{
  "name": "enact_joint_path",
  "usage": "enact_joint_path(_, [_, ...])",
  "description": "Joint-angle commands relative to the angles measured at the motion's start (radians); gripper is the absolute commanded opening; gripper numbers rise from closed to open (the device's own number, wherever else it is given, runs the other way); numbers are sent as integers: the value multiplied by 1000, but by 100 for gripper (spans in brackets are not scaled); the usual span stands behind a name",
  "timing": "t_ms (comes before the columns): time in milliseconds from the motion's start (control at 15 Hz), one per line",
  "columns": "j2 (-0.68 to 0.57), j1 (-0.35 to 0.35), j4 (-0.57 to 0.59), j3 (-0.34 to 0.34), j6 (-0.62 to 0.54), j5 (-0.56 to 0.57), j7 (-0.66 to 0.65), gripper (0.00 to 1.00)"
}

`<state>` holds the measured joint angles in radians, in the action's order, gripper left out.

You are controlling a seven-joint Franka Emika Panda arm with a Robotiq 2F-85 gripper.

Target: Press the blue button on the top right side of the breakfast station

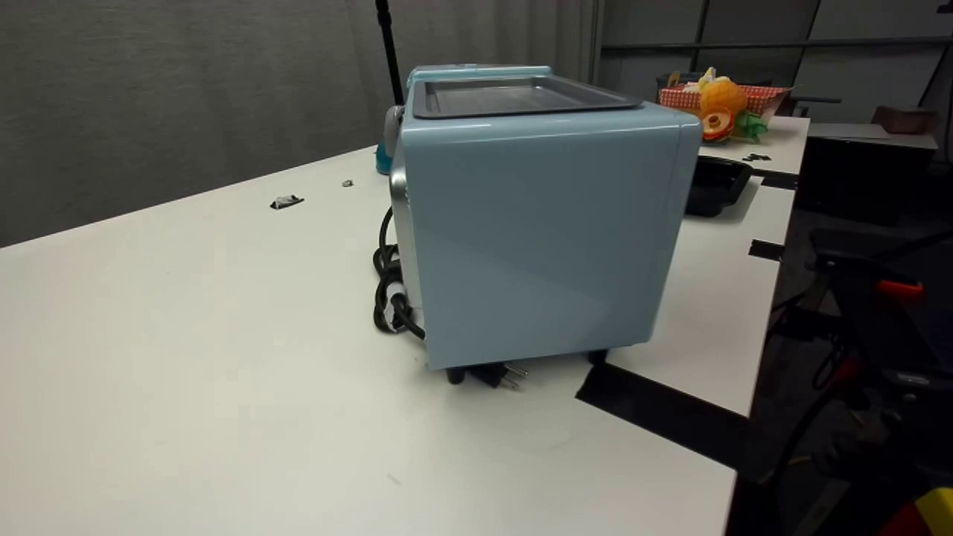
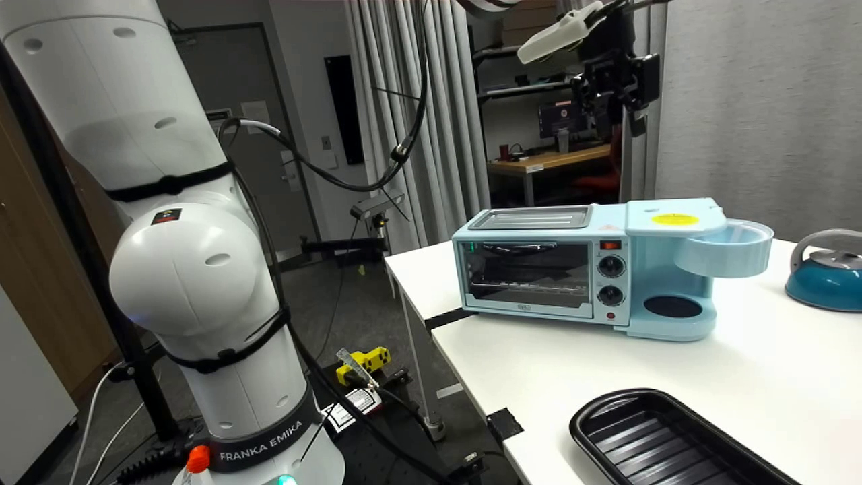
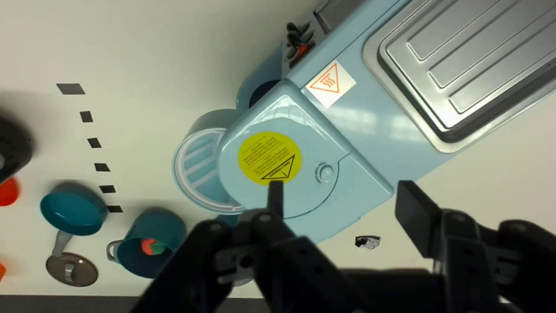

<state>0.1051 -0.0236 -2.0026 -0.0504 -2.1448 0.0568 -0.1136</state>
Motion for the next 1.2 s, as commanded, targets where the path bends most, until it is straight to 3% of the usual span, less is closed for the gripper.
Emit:
enact_joint_path(0, [61, -11, -63, 6, -42, 26, 21, 99])
enact_joint_path(1133, [52, -10, -45, 8, -11, 21, 11, 100])
